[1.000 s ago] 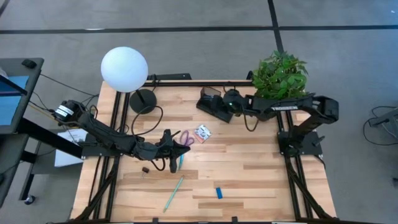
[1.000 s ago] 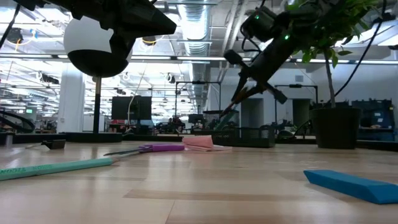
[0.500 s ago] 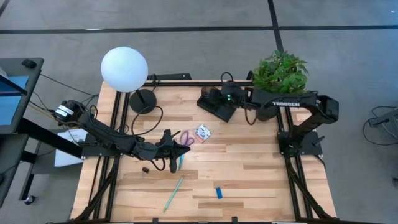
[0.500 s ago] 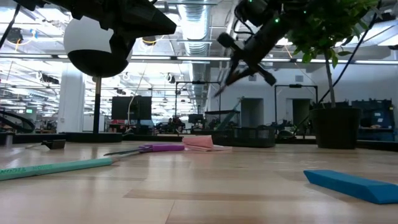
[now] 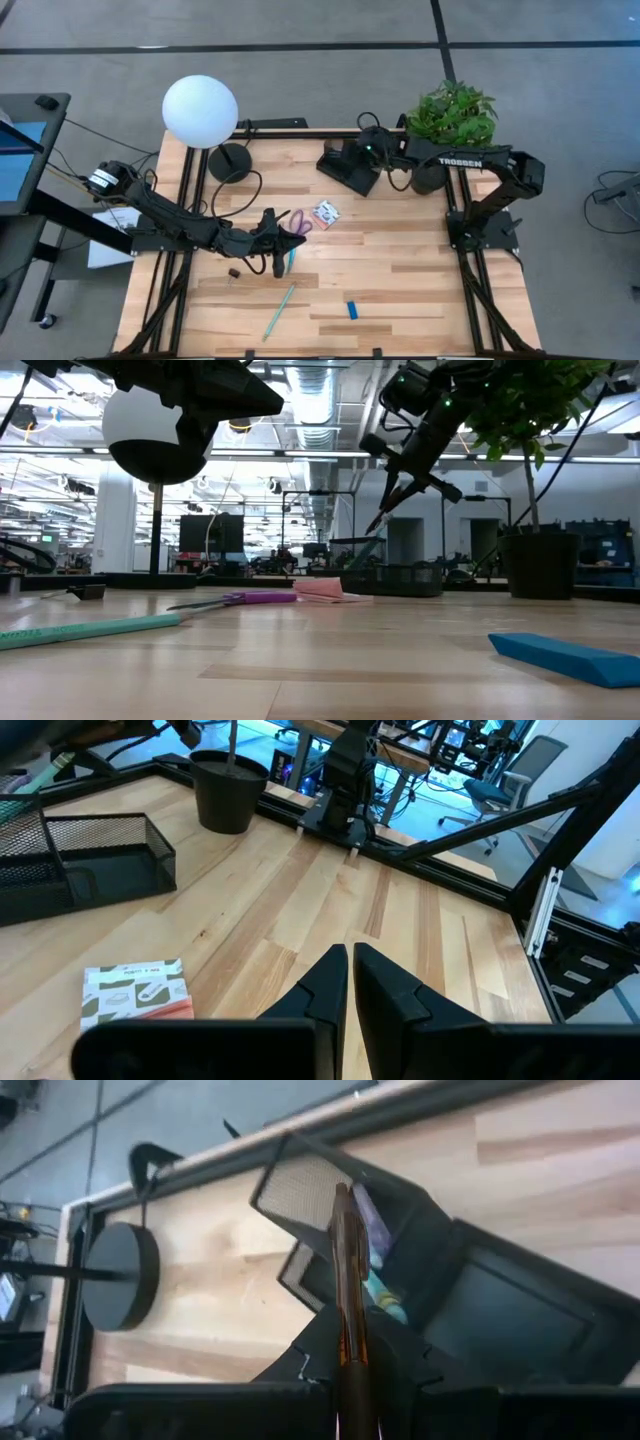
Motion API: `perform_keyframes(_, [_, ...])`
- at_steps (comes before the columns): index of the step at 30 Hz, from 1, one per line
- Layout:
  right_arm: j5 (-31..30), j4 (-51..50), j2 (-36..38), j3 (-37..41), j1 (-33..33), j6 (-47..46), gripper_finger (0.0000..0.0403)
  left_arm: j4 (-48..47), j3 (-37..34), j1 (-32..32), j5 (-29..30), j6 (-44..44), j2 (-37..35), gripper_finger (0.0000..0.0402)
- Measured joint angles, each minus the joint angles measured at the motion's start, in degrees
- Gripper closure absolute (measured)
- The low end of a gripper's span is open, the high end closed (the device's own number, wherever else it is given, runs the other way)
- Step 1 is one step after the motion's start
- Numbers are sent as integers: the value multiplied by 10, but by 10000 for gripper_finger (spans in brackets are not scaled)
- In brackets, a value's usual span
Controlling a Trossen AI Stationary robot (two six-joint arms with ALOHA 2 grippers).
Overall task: Pick and place office supplies into organizer
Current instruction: Put the brown pen into the black desk organizer, then move the black desk organizer to the center of the table
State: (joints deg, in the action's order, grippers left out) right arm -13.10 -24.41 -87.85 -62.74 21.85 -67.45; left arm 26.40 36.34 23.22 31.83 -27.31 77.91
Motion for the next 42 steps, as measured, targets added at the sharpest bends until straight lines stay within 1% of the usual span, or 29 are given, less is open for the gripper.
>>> perform_keyframes(3, [27, -2, -6, 0, 9, 0, 374, 0, 0, 0, 0, 0, 0, 386])
perform_keyframes(6, [42, -2, -6, 0, 12, 0, 372, -1, 0, 0, 0, 0, 0, 386])
perform_keyframes(14, [42, 10, -6, 0, 13, 0, 341, -4, 0, 0, 0, 0, 0, 386])
perform_keyframes(21, [40, 9, -6, 0, 16, 0, 337, -4, 0, 0, 0, 0, 0, 386])
perform_keyframes(28, [22, 33, -6, 0, 16, 4, 335, -4, 0, 0, 0, 0, 0, 386])
perform_keyframes(31, [24, 74, -6, 0, 15, 45, 335, -5, 0, 0, 0, 0, 0, 386])
perform_keyframes(34, [47, 117, -6, 0, 3, 128, 335, -7, 0, 0, 0, 0, 0, 386])
perform_keyframes(36, [65, 118, -5, 0, -15, 179, 335, -13, 0, 0, 0, 0, 0, 386])
perform_keyframes(38, [68, 100, -5, 0, -41, 238, 338, -18, 0, 0, 0, 0, 0, 386])
perform_keyframes(40, [46, 65, -5, 0, -70, 279, 344, -18, 0, 0, 1, 0, 0, 386])
perform_keyframes(42, [-4, 12, -5, 0, -94, 288, 357, -18, 0, 0, 6, 0, 0, 386])
